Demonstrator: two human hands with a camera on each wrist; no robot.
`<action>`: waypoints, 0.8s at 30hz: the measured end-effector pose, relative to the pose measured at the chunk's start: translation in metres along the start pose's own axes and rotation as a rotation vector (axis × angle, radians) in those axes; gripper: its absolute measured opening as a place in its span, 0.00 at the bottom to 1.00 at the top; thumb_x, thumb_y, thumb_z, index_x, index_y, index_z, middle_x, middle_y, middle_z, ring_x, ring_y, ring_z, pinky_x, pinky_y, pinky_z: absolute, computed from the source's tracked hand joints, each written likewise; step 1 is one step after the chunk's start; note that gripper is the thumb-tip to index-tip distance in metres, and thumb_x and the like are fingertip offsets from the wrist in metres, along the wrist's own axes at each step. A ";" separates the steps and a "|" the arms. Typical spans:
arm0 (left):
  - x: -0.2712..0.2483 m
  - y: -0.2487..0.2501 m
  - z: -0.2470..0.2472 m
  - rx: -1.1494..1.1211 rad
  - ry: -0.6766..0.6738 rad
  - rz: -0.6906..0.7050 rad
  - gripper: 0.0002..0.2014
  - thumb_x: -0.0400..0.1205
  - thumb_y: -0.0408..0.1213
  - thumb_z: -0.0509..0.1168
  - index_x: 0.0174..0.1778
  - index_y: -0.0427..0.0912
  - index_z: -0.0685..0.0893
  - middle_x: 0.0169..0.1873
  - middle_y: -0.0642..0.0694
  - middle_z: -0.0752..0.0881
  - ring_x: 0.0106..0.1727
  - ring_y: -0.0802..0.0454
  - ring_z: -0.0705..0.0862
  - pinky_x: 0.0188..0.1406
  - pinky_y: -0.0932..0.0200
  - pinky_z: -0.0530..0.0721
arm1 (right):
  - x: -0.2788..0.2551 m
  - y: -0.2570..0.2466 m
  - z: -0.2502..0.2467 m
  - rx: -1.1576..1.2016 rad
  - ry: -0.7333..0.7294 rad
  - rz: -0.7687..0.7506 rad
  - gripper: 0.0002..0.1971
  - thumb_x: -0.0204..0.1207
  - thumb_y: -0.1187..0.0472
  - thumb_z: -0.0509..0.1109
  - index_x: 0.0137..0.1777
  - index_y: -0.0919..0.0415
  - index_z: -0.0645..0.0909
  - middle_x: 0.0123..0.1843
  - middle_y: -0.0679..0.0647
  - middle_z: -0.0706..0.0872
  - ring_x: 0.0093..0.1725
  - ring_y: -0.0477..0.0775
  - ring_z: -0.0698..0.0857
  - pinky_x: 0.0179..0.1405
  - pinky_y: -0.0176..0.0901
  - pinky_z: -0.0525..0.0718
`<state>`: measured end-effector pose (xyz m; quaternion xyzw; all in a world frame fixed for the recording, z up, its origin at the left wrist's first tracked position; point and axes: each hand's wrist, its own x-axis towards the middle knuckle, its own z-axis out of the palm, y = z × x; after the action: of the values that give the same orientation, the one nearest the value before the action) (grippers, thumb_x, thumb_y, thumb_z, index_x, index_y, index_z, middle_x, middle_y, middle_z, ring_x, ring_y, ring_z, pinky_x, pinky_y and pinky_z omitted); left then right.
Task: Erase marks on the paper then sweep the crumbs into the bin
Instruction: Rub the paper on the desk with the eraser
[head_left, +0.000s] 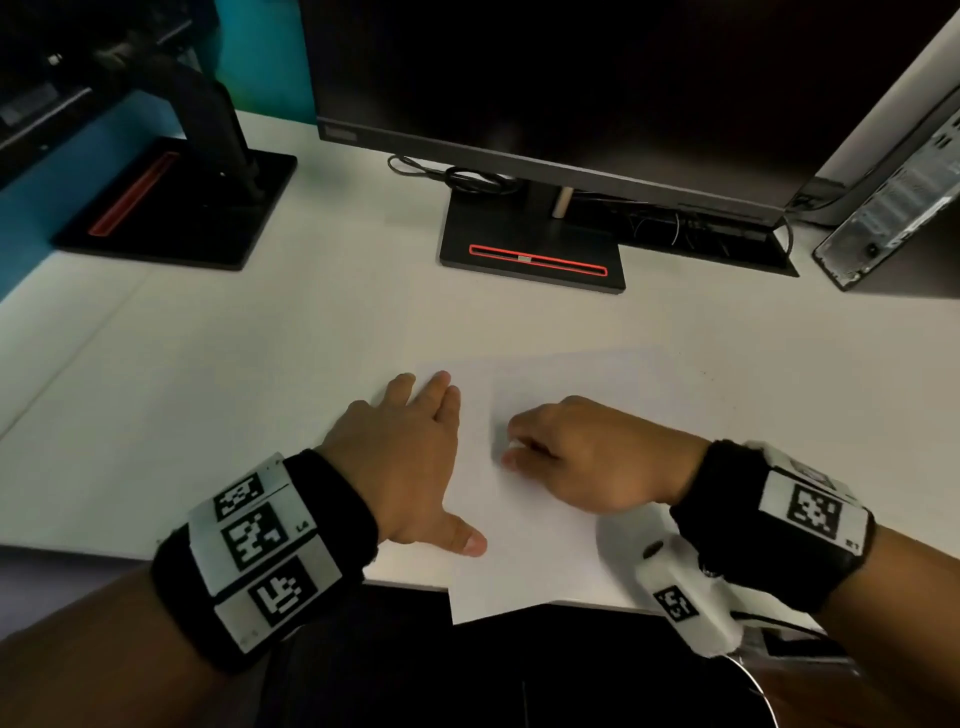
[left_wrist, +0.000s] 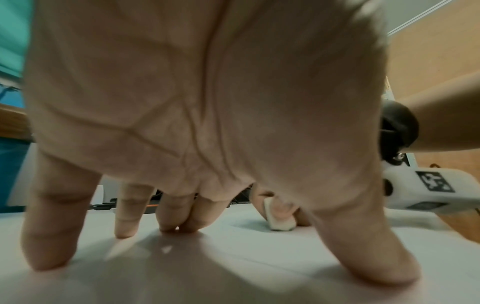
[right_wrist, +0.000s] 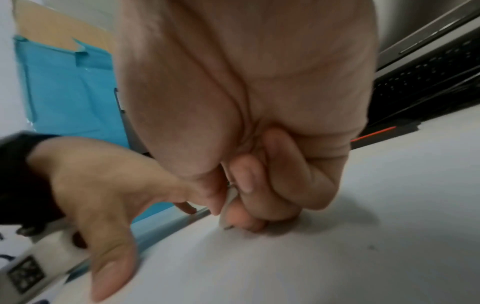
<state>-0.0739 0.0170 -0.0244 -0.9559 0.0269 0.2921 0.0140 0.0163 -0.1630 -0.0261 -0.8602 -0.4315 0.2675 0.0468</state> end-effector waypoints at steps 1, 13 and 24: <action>0.000 0.000 0.000 -0.001 -0.002 -0.001 0.69 0.69 0.79 0.64 0.88 0.38 0.33 0.88 0.45 0.32 0.89 0.40 0.39 0.81 0.41 0.66 | 0.001 0.003 -0.001 -0.015 -0.003 0.011 0.19 0.89 0.49 0.57 0.35 0.52 0.69 0.35 0.45 0.75 0.36 0.48 0.75 0.40 0.44 0.69; 0.001 0.002 -0.001 -0.002 -0.018 -0.008 0.69 0.69 0.78 0.65 0.88 0.38 0.34 0.87 0.46 0.32 0.89 0.40 0.39 0.81 0.40 0.67 | 0.008 0.013 -0.012 -0.030 0.055 0.089 0.19 0.89 0.49 0.57 0.34 0.51 0.68 0.36 0.44 0.75 0.38 0.50 0.76 0.39 0.43 0.68; 0.002 0.001 0.000 0.014 -0.011 -0.005 0.69 0.68 0.80 0.64 0.88 0.39 0.34 0.88 0.46 0.32 0.89 0.40 0.39 0.80 0.40 0.67 | 0.019 0.017 -0.016 -0.007 0.137 0.130 0.20 0.89 0.51 0.57 0.36 0.59 0.72 0.35 0.49 0.77 0.38 0.55 0.77 0.33 0.42 0.68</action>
<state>-0.0727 0.0160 -0.0255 -0.9542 0.0265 0.2972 0.0213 0.0457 -0.1569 -0.0253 -0.9029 -0.3716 0.2091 0.0555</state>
